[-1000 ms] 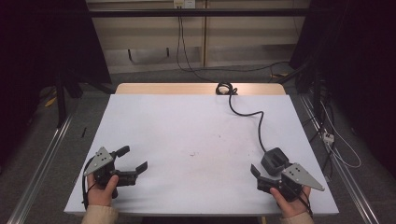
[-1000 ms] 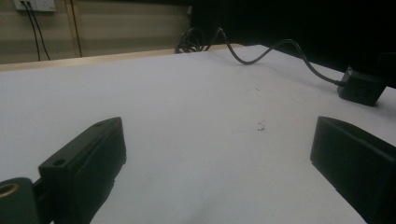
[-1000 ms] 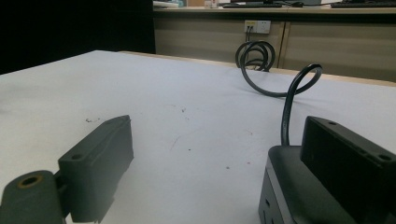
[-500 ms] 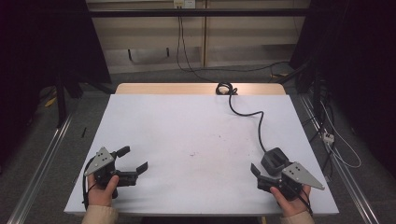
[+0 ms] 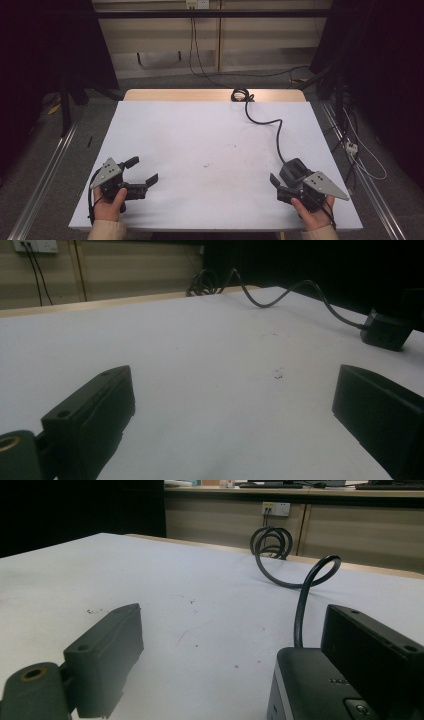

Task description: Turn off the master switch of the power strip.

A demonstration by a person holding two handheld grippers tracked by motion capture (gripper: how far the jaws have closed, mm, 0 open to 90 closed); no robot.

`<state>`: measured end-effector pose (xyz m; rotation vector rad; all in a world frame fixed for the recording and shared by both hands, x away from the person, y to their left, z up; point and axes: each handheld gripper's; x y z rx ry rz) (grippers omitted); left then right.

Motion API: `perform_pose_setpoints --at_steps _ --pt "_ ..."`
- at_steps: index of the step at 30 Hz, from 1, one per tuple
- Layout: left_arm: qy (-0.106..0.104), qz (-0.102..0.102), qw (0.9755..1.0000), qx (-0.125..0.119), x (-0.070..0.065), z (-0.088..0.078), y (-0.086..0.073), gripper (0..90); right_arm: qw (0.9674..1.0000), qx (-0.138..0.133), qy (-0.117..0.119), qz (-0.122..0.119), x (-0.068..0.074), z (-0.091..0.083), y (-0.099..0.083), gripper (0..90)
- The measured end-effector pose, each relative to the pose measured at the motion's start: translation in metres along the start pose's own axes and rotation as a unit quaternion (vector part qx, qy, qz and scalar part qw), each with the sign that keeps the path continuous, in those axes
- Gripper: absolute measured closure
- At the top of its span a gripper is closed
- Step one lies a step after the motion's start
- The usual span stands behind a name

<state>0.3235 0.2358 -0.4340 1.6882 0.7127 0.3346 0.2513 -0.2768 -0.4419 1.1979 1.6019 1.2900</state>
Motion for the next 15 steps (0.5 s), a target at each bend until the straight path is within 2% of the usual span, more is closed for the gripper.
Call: perform_pose_setpoints --at_steps 6,15 --pt "-0.002 0.002 1.0000 0.001 0.0003 0.0002 -0.0002 3.3 1.0000 0.001 0.002 -0.005 -0.0021 0.0000 0.0020 9.2" --pt "-0.003 0.003 1.0000 0.003 0.0004 0.0011 -0.0006 3.3 0.9999 0.009 0.003 0.004 -0.0083 0.0007 0.0026 8.1"
Point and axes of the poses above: each handheld gripper's, and its own axes: z roughly forward along the jaws, y roughly out of its top, x roughly to its left, and after that the axes turned 5 degrees about -y, right-handed
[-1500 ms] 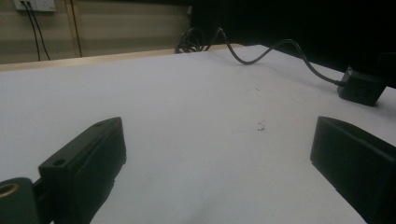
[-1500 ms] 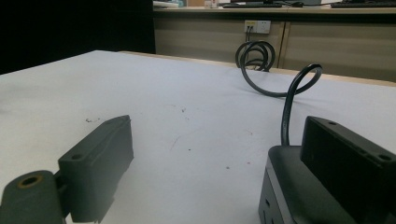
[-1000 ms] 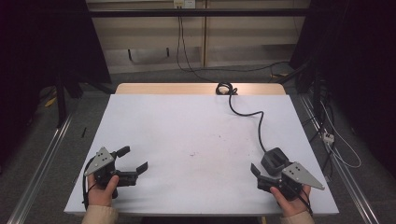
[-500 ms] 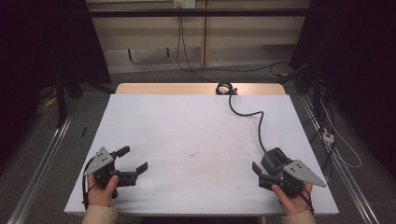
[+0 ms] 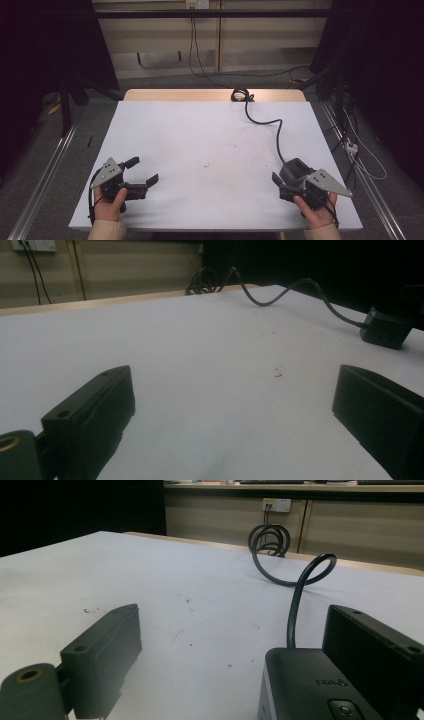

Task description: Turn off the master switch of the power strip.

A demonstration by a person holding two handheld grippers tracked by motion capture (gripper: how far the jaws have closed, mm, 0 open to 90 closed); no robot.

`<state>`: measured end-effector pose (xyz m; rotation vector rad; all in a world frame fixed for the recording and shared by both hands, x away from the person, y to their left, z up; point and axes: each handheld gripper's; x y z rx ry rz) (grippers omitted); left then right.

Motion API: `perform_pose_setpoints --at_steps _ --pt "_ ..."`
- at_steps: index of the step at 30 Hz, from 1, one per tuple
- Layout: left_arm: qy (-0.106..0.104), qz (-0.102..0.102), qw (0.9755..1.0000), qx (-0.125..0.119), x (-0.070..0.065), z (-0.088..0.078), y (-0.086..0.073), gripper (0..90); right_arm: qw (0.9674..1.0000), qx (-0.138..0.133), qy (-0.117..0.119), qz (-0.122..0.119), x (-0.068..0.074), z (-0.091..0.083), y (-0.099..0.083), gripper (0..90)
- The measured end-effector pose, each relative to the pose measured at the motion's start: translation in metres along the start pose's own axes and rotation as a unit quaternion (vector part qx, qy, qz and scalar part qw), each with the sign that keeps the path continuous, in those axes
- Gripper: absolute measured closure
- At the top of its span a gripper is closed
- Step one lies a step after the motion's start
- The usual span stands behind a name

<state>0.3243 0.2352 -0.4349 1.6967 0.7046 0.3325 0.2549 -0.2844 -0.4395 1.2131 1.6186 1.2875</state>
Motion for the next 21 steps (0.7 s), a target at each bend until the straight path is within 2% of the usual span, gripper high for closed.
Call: perform_pose_setpoints --at_steps 9,15,21 --pt "0.000 0.000 1.0000 0.002 0.000 0.000 0.000 3.3 1.0000 0.002 -0.002 0.002 -0.004 0.000 0.001 7.7" --pt "0.000 0.000 1.0000 0.002 0.000 0.000 0.000 3.3 0.9999 0.011 -0.006 0.006 -0.011 0.001 0.001 4.2" --pt "0.000 0.001 1.0000 0.004 0.000 0.000 0.000 3.3 0.9996 0.017 -0.021 0.009 -0.018 -0.001 0.002 5.2"
Point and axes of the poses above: each handheld gripper's, and its own axes: z roughly forward along the jaws, y roughly out of its top, x roughly to its left, and after that the axes turned 5 degrees about -y, right-handed
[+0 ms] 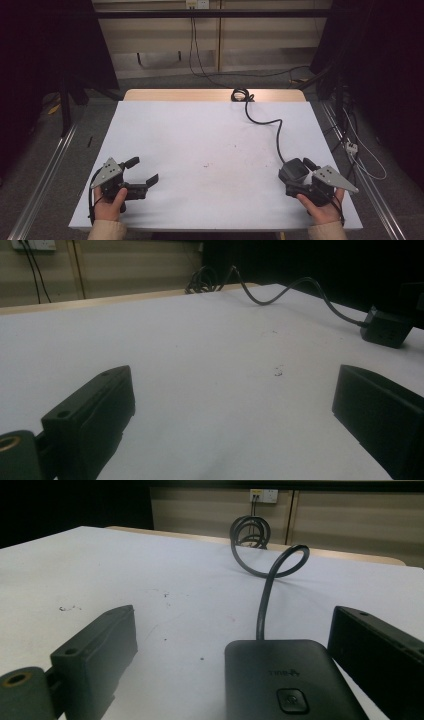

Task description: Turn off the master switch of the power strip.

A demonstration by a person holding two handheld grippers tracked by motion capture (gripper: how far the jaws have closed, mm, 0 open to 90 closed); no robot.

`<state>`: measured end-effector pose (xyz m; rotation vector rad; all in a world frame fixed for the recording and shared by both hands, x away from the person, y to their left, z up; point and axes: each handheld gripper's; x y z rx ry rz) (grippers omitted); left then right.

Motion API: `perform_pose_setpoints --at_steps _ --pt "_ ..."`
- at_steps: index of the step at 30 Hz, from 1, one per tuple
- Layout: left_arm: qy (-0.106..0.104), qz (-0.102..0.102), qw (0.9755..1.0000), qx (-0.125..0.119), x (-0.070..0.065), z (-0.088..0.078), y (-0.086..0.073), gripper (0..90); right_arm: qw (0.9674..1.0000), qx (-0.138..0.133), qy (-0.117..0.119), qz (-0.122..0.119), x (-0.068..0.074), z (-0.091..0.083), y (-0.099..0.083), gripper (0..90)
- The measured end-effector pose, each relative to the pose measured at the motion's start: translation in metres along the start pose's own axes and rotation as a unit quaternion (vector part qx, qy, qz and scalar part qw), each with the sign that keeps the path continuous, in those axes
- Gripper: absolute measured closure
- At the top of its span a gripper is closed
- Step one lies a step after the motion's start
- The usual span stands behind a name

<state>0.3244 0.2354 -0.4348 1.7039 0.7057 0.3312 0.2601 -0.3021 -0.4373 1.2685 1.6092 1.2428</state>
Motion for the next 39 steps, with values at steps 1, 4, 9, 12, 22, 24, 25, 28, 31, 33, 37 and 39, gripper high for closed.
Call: perform_pose_setpoints --at_steps 1,4,9,12,22,24,25,28,31,33,37,39 --pt "0.000 -0.001 1.0000 -0.002 0.000 0.000 0.000 3.3 1.0000 0.001 -0.001 0.000 -0.001 0.000 0.000 5.2" --pt "0.000 0.000 1.0000 0.000 0.000 0.000 0.000 3.3 1.0000 0.005 -0.002 0.003 -0.004 0.000 0.001 5.5" --pt "0.001 -0.001 1.0000 -0.002 0.000 0.000 0.000 3.3 0.9999 0.011 -0.002 0.006 -0.006 -0.002 0.001 8.7" --pt "0.002 -0.002 1.0000 -0.002 0.000 -0.001 0.000 3.3 0.9999 0.013 0.001 0.009 -0.008 -0.002 0.002 12.2" --pt "0.004 -0.005 1.0000 -0.004 0.000 -0.001 0.000 3.3 0.9998 0.013 0.000 0.017 -0.015 -0.006 0.004 33.1" --pt "0.004 -0.005 1.0000 -0.004 0.000 -0.001 0.000 3.3 0.9998 0.014 0.001 0.017 -0.017 -0.006 0.004 37.5" --pt "0.004 -0.004 1.0000 -0.003 0.000 -0.001 0.000 3.3 0.9998 0.015 0.004 0.016 -0.017 -0.006 0.004 39.9" --pt "0.003 -0.004 1.0000 -0.003 0.000 0.000 0.000 3.3 0.9997 0.017 0.008 0.014 -0.019 -0.005 0.005 43.6" --pt "0.004 -0.004 1.0000 -0.003 0.000 0.000 0.000 3.3 0.9997 0.018 0.010 0.011 -0.019 -0.005 0.005 47.5" --pt "0.003 -0.005 1.0000 -0.005 0.000 0.000 0.000 3.3 0.9997 0.018 0.010 0.012 -0.020 -0.005 0.006 49.7" --pt "0.004 -0.002 1.0000 -0.001 0.000 0.000 0.000 3.3 0.9997 0.016 0.012 0.012 -0.022 -0.005 0.007 53.8" --pt "0.004 -0.003 1.0000 -0.002 0.000 0.000 0.000 3.3 0.9994 0.021 0.021 0.015 -0.023 -0.005 0.007 56.5"
Point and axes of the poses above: each handheld gripper's, and its own axes: z roughly forward along the jaws, y roughly out of its top, x roughly to its left, and after that the axes turned 5 degrees about -y, right-handed
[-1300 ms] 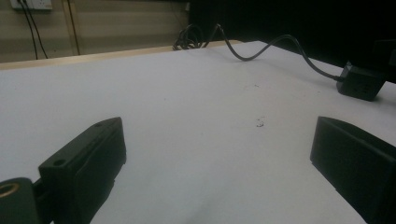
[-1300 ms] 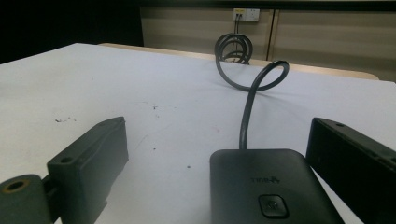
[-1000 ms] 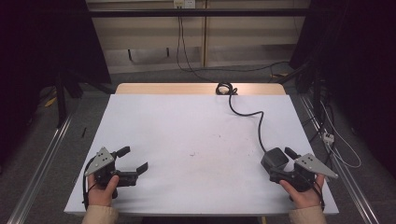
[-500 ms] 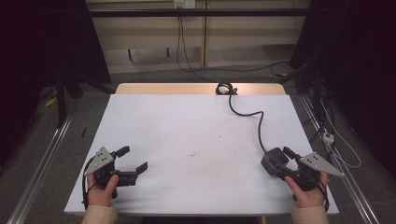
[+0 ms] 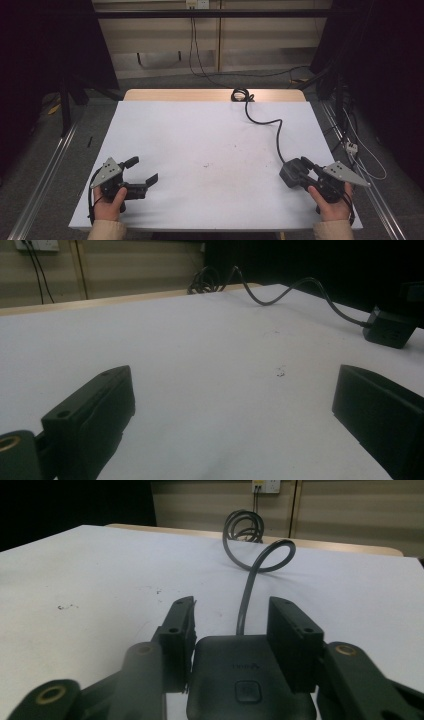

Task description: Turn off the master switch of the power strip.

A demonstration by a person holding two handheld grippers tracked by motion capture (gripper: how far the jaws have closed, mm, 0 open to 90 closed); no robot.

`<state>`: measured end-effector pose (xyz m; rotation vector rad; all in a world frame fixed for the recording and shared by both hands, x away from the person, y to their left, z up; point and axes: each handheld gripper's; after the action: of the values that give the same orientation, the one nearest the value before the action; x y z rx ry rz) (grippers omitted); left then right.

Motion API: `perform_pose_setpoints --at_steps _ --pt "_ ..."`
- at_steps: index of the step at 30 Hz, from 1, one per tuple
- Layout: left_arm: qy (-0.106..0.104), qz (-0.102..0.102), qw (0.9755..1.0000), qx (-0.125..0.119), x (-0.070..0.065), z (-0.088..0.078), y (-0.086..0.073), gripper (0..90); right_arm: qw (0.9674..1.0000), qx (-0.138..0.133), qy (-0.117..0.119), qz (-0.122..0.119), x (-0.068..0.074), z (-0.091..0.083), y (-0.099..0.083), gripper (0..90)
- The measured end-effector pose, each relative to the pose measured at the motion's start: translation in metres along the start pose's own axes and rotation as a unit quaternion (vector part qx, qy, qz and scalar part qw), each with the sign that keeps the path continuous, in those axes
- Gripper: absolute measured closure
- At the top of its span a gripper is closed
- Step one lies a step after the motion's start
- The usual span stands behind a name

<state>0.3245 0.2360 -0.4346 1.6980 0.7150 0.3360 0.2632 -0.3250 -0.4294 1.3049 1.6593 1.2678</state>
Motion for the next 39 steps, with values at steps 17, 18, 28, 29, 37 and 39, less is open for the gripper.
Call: perform_pose_setpoints --at_steps 17,18,28,29,37,39 --pt "-0.001 0.000 1.0000 0.000 0.0001 0.0002 -0.0001 3.3 0.9996 0.011 0.003 -0.026 0.0003 -0.0002 0.0019 73.3" --pt "-0.001 0.000 1.0000 0.000 0.0001 0.0002 -0.0001 3.3 0.9996 0.012 0.005 -0.027 0.0001 0.0001 0.0017 73.3" --pt "-0.001 0.001 1.0000 0.001 0.0001 0.0003 -0.0001 3.3 0.9995 0.012 0.009 -0.026 -0.0025 -0.0021 0.0040 77.5" --pt "-0.001 0.001 1.0000 0.001 0.0000 0.0004 -0.0001 3.3 0.9996 0.013 0.011 -0.023 -0.0030 -0.0019 0.0038 77.6" --pt "-0.001 0.001 1.0000 0.002 -0.0003 0.0007 -0.0003 3.3 0.9996 0.017 0.012 -0.019 -0.0035 -0.0022 0.0046 83.4" --pt "-0.002 0.001 1.0000 0.002 -0.0004 0.0007 -0.0002 3.3 0.9995 0.021 0.016 -0.014 -0.0038 -0.0022 0.0047 84.8"
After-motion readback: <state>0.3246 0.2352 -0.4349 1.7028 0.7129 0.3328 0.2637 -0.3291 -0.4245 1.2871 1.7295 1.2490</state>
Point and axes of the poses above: each handheld gripper's, and its own axes: z roughly forward along the jaws, y roughly out of its top, x roughly to its left, and after that the axes turned 5 degrees about -y, right-handed
